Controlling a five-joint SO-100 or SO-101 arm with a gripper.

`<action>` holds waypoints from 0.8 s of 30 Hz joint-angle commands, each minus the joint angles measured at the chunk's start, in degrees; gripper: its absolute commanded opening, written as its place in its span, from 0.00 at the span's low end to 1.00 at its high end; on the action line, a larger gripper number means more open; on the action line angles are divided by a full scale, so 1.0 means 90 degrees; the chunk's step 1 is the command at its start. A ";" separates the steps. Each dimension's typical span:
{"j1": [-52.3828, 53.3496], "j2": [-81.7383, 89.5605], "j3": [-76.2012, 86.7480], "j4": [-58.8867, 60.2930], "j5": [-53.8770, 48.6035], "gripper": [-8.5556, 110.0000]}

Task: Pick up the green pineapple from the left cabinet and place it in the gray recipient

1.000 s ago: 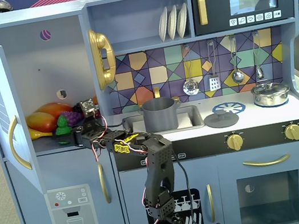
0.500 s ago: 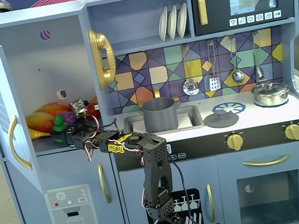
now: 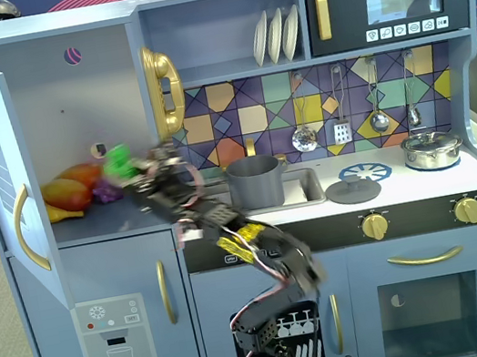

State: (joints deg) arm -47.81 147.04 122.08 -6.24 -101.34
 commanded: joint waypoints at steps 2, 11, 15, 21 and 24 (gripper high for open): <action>0.1768 0.1611 0.0039 0.0586 0.0332 0.07; 0.4629 0.0498 -0.1670 0.2480 0.1387 0.07; 0.5273 -0.0557 -0.2236 0.2695 0.1563 0.07; 0.5576 -0.1777 -0.2598 0.2568 0.1455 0.07; 0.5645 -0.2344 -0.2744 0.2373 0.1318 0.07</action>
State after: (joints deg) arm 2.02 130.25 102.92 17.49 -88.68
